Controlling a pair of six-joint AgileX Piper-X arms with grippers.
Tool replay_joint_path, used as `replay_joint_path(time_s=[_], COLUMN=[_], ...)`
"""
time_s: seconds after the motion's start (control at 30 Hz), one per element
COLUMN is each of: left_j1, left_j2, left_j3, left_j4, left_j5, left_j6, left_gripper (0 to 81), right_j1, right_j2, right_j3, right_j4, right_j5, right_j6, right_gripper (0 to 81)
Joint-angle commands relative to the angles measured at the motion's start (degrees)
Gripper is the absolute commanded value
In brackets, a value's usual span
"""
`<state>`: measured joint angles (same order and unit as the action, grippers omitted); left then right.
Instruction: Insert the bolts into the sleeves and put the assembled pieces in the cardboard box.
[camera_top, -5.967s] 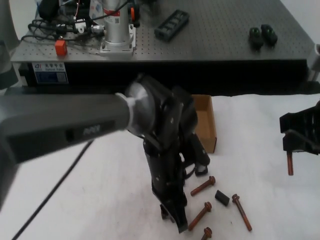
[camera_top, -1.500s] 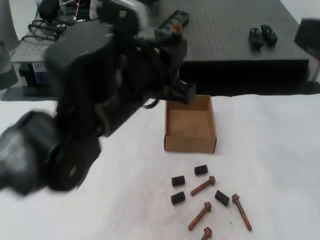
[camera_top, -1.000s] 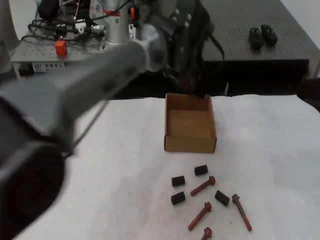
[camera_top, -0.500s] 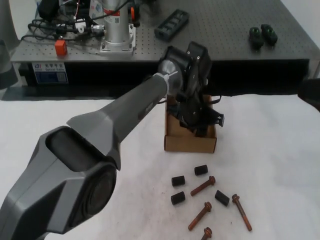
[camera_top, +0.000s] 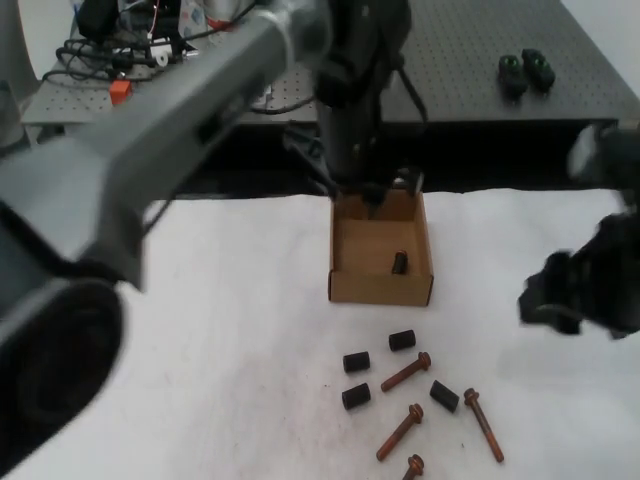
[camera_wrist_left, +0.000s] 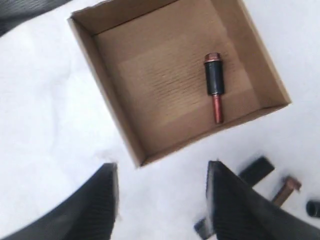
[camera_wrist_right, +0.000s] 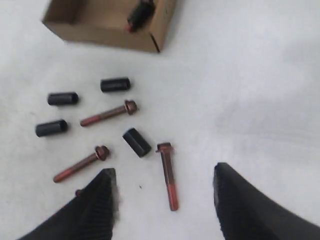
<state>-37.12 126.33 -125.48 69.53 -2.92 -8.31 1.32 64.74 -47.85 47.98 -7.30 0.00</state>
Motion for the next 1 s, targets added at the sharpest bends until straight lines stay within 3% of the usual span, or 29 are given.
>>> replay_joint_path(time_s=[0.0,0.27,0.4,0.73,0.8,0.97], left_j1=[0.28,0.18,0.18,0.18,0.18,-0.24], left_j2=[-9.67,-25.2,-26.36,-24.18,-23.12,-19.9], left_j3=[16.79,43.22,48.32,52.98,52.98,52.98], left_j4=[-6.25,-25.47,-26.73,-29.19,-29.21,-28.85], left_j5=[-0.76,-0.31,1.73,8.56,9.76,11.07], left_j6=[1.07,11.0,14.75,25.18,27.99,34.42], left_gripper=[38.8,39.2,39.4,39.3,39.3,39.3], right_j1=[2.59,7.39,7.71,7.71,7.71,7.71], right_j2=[9.56,24.57,29.07,35.12,35.52,35.54], right_j3=[-2.36,-2.65,-2.65,-2.65,-2.65,-2.65], right_j4=[1.95,-1.26,-4.83,-9.81,-10.18,-8.37], right_j5=[1.83,6.98,7.91,10.39,10.39,10.14], right_j6=[-1.35,-4.79,-6.22,-7.82,-7.82,-7.82], right_gripper=[42.1,39.6,34.7,34.3,29.1,0.0])
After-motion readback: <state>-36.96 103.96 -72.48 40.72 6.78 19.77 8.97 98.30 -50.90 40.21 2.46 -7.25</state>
